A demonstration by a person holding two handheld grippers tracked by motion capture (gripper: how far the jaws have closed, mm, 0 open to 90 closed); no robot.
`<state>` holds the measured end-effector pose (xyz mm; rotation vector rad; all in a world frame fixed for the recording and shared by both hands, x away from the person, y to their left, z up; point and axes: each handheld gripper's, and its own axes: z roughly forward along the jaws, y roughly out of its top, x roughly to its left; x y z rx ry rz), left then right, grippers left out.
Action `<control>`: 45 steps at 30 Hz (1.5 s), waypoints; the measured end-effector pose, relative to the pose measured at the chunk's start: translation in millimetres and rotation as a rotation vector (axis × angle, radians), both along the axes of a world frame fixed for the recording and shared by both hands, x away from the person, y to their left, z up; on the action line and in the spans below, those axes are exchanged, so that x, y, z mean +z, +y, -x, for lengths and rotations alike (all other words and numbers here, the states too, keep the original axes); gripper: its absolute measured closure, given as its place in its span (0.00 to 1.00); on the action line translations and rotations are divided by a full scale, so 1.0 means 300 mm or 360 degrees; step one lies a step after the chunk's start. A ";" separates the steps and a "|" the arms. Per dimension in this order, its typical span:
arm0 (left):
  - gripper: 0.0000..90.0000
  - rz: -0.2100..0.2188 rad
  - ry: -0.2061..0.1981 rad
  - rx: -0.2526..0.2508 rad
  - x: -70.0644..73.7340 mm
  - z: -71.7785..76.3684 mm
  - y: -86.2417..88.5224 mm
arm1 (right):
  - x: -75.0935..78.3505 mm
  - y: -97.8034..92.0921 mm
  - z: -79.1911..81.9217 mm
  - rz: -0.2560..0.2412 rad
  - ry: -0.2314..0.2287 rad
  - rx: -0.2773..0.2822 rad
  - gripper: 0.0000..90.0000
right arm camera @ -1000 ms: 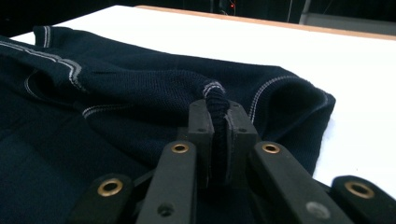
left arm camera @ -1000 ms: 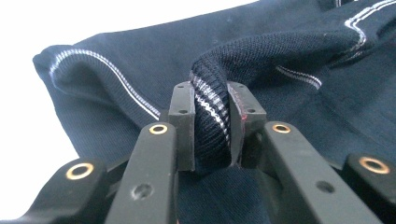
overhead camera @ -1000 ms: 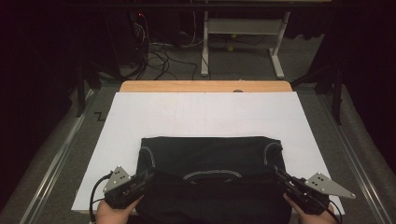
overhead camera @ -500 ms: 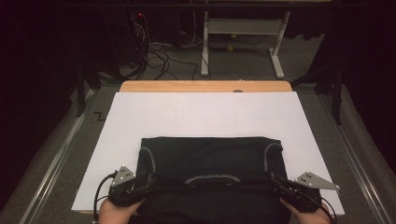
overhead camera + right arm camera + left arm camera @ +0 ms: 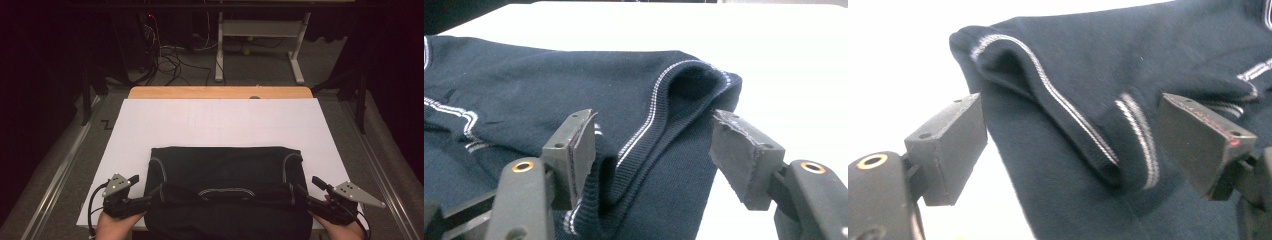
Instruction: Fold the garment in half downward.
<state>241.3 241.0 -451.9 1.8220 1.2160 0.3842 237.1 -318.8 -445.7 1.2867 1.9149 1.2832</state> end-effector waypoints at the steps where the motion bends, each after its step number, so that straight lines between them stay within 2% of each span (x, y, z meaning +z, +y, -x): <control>1: 0.14 -0.0004 0.0003 0.0003 -0.001 -0.005 0.003 | 0.000 -0.001 -0.003 0.0000 0.0001 -0.0003 0.38; 8: 0.14 -0.0021 -0.0003 0.0003 0.010 -0.089 0.008 | 0.011 0.003 -0.049 0.0000 -0.0017 -0.0030 0.34; 10: 0.15 -0.0046 0.0009 0.0026 0.023 -0.141 0.014 | 0.027 0.000 -0.087 0.0019 -0.0020 -0.0046 0.36; 13: 0.23 -0.0018 0.0008 0.0049 0.040 -0.219 0.030 | 0.048 -0.012 -0.166 0.0035 -0.0011 -0.0105 0.40; 14: 0.24 -0.0016 0.0018 0.0072 0.045 -0.259 0.033 | 0.050 -0.015 -0.189 0.0035 -0.0001 -0.0119 0.40; 19: 0.24 -0.0017 0.0127 0.0173 0.023 -0.405 0.027 | 0.045 -0.012 -0.340 0.0029 0.0138 -0.0183 0.41; 20: 0.24 -0.0006 0.0152 0.0179 0.015 -0.428 0.025 | 0.043 -0.006 -0.362 0.0031 0.0159 -0.0196 0.41; 23: 0.24 -0.0056 0.0221 0.0184 -0.015 -0.478 0.001 | 0.032 0.013 -0.419 0.0039 0.0216 -0.0204 0.38; 24: 0.24 -0.0062 0.0263 0.0176 -0.028 -0.489 -0.009 | 0.025 0.018 -0.432 0.0051 0.0244 -0.0204 0.36; 26: 0.24 -0.0078 0.0329 0.0162 -0.047 -0.492 -0.026 | -0.001 0.031 -0.460 0.0088 0.0336 -0.0203 0.32; 29: 0.24 -0.0141 0.0347 0.0111 -0.060 -0.464 -0.047 | -0.037 0.043 -0.469 0.0163 0.0445 -0.0191 0.27; 31: 0.24 -0.0184 0.0374 0.0080 -0.068 -0.445 -0.054 | -0.060 0.046 -0.464 0.0245 0.0492 -0.0174 0.27; 32: 0.24 -0.0197 0.0352 0.0078 -0.070 -0.429 -0.057 | -0.067 0.045 -0.460 0.0269 0.0491 -0.0168 0.29; 33: 0.29 -0.0192 0.0344 0.0076 -0.070 -0.420 -0.056 | -0.070 0.044 -0.452 0.0285 0.0462 -0.0173 0.31; 35: 0.37 -0.0174 0.0337 0.0054 -0.071 -0.403 -0.057 | -0.070 0.047 -0.443 0.0295 0.0448 -0.0163 0.40; 37: 0.43 -0.0189 0.0332 0.0033 -0.071 -0.391 -0.062 | -0.070 0.056 -0.434 0.0308 0.0430 -0.0131 0.52; 39: 0.50 -0.0193 0.0331 0.0019 -0.071 -0.385 -0.064 | -0.067 0.065 -0.428 0.0297 0.0435 -0.0074 0.68; 41: 0.55 -0.0202 0.0328 0.0020 -0.072 -0.385 -0.065 | -0.066 0.070 -0.426 0.0285 0.0442 -0.0042 0.80; 42: 0.60 -0.0192 0.0326 0.0010 -0.073 -0.384 -0.065 | -0.066 0.072 -0.426 0.0266 0.0447 -0.0019 0.84; 45: 0.74 -0.0152 0.0334 -0.0024 -0.073 -0.383 -0.068 | -0.067 0.080 -0.419 0.0292 0.0415 -0.0010 0.88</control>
